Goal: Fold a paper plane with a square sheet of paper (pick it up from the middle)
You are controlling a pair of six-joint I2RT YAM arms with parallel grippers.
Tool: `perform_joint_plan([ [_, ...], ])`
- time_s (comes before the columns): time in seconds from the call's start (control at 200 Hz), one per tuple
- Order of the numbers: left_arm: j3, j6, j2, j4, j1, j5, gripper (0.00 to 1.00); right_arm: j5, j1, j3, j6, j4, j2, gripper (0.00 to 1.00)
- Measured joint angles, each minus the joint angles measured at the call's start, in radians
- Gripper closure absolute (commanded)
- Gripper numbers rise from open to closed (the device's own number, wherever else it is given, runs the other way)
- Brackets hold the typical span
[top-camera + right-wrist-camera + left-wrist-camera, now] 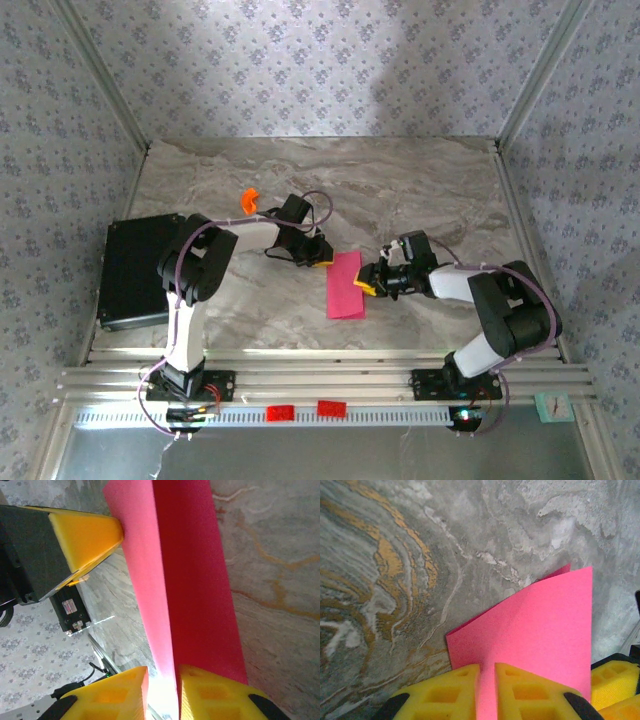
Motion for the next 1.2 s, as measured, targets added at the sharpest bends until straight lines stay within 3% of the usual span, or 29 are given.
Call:
perform_joint_plan([
  [0.18, 0.000, 0.003, -0.002, 0.005, 0.000, 0.013, 0.77, -0.006, 0.000, 0.000, 0.000, 0.024, 0.027, 0.95],
  [0.23, 0.000, 0.003, -0.005, 0.005, 0.000, 0.012, 0.76, -0.006, 0.000, 0.000, 0.005, 0.025, 0.030, 0.96],
  [0.345, -0.021, 0.001, -0.042, 0.002, -0.003, -0.019, 0.63, 0.003, 0.000, -0.001, 0.011, 0.037, 0.030, 0.97],
  [0.52, -0.081, 0.006, -0.194, -0.012, -0.007, -0.095, 0.51, 0.054, 0.001, -0.004, 0.055, 0.100, 0.030, 0.97],
  [0.69, -0.150, 0.003, -0.322, 0.014, -0.007, -0.141, 0.49, 0.116, 0.003, -0.014, 0.111, 0.188, 0.042, 0.93],
  [0.984, -0.284, 0.012, -0.433, 0.070, -0.013, -0.172, 0.57, 0.122, 0.002, -0.017, 0.143, 0.256, 0.096, 0.90],
  [1.199, -0.297, 0.114, -0.451, 0.071, -0.126, -0.241, 0.58, 0.117, 0.002, -0.017, 0.150, 0.278, 0.108, 0.94],
])
